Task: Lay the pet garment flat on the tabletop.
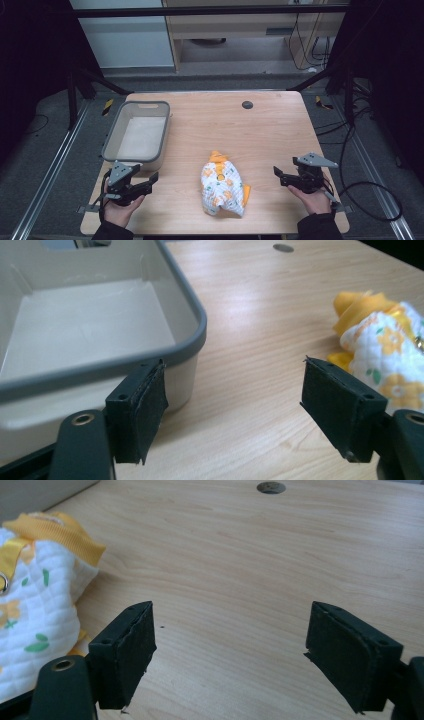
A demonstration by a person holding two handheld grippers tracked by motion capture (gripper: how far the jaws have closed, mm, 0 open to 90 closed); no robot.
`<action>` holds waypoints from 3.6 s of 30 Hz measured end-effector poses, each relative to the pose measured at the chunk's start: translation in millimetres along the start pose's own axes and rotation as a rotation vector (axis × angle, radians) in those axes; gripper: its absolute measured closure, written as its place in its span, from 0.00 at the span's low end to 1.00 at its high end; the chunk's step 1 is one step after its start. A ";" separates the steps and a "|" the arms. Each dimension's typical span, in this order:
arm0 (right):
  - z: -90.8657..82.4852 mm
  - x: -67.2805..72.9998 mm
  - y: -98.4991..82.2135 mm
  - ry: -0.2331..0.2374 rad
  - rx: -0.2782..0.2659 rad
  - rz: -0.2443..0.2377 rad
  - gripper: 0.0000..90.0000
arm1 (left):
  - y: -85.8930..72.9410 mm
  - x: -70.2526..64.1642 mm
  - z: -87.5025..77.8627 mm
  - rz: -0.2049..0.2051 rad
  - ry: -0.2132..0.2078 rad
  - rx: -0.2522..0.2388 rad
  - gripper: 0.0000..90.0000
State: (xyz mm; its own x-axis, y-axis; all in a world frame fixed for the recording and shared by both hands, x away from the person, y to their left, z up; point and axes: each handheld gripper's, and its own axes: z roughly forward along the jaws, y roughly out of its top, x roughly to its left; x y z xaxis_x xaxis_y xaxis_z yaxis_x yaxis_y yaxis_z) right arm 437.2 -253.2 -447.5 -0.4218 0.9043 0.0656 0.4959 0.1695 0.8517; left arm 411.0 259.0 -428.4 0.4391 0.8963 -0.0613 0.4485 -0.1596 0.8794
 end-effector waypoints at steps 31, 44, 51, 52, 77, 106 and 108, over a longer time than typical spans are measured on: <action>31.4 45.5 34.4 0.144 0.005 -0.076 0.31 | 25.7 -59.6 61.2 0.097 -0.119 0.048 0.36; 44.4 66.4 29.8 0.228 0.049 -0.120 0.38 | 19.7 -73.9 76.6 0.132 -0.179 0.104 0.44; 53.6 73.9 25.0 0.259 0.089 -0.121 0.41 | 16.1 -81.0 84.0 0.136 -0.220 0.132 0.48; 54.8 75.0 24.4 0.263 0.092 -0.122 0.42 | 15.6 -82.0 84.9 0.142 -0.222 0.139 0.48; 77.2 89.3 10.9 0.381 0.214 -0.124 0.66 | 1.1 -95.4 104.3 0.131 -0.312 0.231 0.64; 39.1 95.4 26.1 0.395 0.068 -0.129 0.98 | 23.7 -101.9 67.5 0.135 -0.358 0.147 0.93; 31.2 95.9 29.8 0.395 0.044 -0.135 0.98 | 28.4 -104.3 61.3 0.142 -0.359 0.134 0.93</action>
State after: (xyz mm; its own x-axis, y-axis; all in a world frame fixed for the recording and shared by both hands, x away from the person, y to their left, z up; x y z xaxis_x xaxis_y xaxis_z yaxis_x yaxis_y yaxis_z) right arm 435.1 -149.2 -432.0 -0.7392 0.6549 0.1568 0.4451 0.3005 0.8436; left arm 425.7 135.7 -426.0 0.7374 0.6637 -0.1252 0.4505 -0.3453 0.8233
